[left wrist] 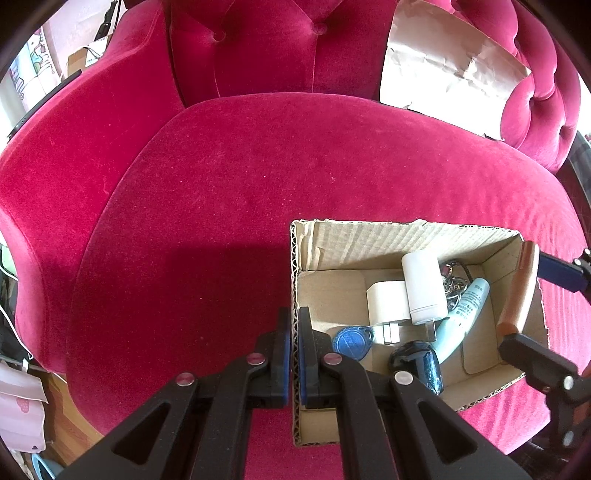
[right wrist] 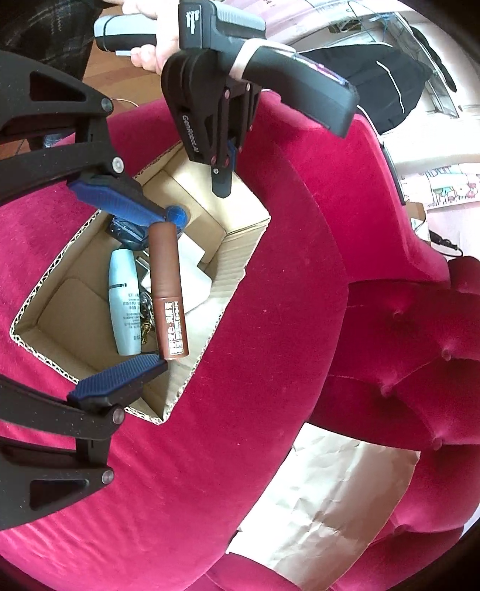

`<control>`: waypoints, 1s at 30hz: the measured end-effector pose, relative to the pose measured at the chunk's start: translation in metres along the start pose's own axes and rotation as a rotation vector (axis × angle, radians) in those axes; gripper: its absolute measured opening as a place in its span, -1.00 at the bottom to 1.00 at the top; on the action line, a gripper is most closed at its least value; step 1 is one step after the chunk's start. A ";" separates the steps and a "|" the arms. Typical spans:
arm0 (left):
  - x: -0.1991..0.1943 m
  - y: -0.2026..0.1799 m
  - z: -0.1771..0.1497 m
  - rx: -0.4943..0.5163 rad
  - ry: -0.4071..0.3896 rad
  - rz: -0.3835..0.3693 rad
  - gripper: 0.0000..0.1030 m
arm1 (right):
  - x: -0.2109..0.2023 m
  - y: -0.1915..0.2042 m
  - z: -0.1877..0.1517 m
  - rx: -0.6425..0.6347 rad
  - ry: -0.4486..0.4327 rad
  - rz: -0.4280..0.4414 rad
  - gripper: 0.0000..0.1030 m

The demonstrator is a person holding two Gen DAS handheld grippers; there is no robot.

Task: Organize rigid objects
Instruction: 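Lift the tan tube and carry it over the box with the right gripper, then open the right gripper to drop the tan tube into the box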

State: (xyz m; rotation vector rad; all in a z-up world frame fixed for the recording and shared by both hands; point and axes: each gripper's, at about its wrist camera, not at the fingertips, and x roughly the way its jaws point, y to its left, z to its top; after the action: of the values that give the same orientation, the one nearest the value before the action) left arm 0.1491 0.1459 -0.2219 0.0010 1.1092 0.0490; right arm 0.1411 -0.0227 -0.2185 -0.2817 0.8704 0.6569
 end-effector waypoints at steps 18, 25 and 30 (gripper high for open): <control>-0.001 -0.002 -0.001 0.008 0.000 0.005 -0.95 | 0.007 -0.001 0.003 0.029 -0.002 -0.078 0.99; -0.001 -0.003 -0.001 0.008 -0.001 0.004 -0.95 | 0.004 -0.003 0.003 0.042 -0.001 -0.114 0.99; 0.000 -0.003 0.000 0.009 0.000 0.004 -0.95 | 0.003 -0.002 0.004 0.046 0.000 -0.127 0.99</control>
State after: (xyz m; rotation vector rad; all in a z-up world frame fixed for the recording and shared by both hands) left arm 0.1488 0.1430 -0.2217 0.0117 1.1094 0.0479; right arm 0.1457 -0.0209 -0.2186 -0.2933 0.8591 0.5184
